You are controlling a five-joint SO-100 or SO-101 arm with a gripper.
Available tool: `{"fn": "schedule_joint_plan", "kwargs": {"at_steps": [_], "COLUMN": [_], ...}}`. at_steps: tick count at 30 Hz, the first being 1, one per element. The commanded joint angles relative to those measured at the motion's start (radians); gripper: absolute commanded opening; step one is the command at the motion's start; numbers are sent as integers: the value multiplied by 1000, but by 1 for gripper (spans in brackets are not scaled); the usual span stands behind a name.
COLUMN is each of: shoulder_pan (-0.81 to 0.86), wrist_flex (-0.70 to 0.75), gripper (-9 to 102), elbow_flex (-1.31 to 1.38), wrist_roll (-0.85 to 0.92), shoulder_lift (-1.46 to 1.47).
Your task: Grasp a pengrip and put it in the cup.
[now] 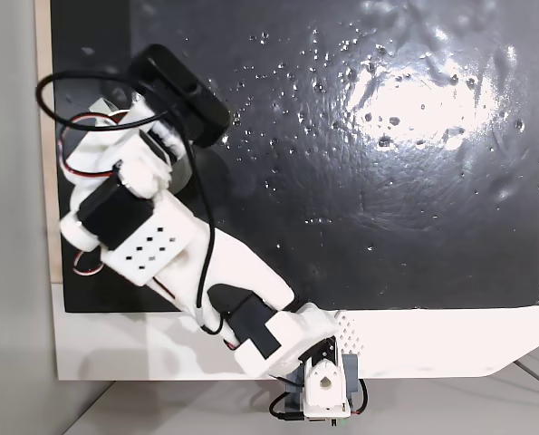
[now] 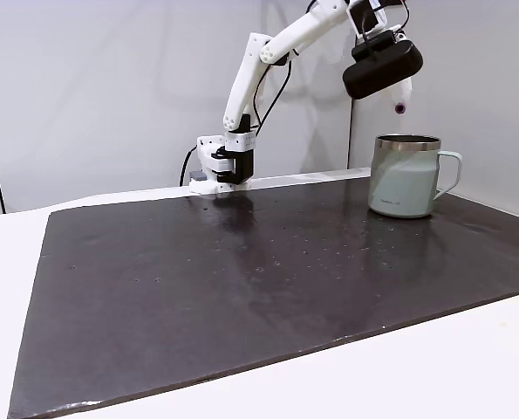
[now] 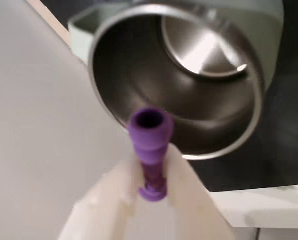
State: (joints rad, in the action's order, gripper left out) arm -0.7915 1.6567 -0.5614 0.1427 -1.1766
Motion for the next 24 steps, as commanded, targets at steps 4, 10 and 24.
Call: {"fn": "schedule_joint_plan", "kwargs": {"at_steps": [4,10,24], "shoulder_pan": [-52,-40,-38], "wrist_flex": [26,32,34], "gripper": [0,24,32], "elbow_flex": [89,84,48], "wrist_roll": [31,29,28], "shoulder_lift": [8,-12,-49]}}
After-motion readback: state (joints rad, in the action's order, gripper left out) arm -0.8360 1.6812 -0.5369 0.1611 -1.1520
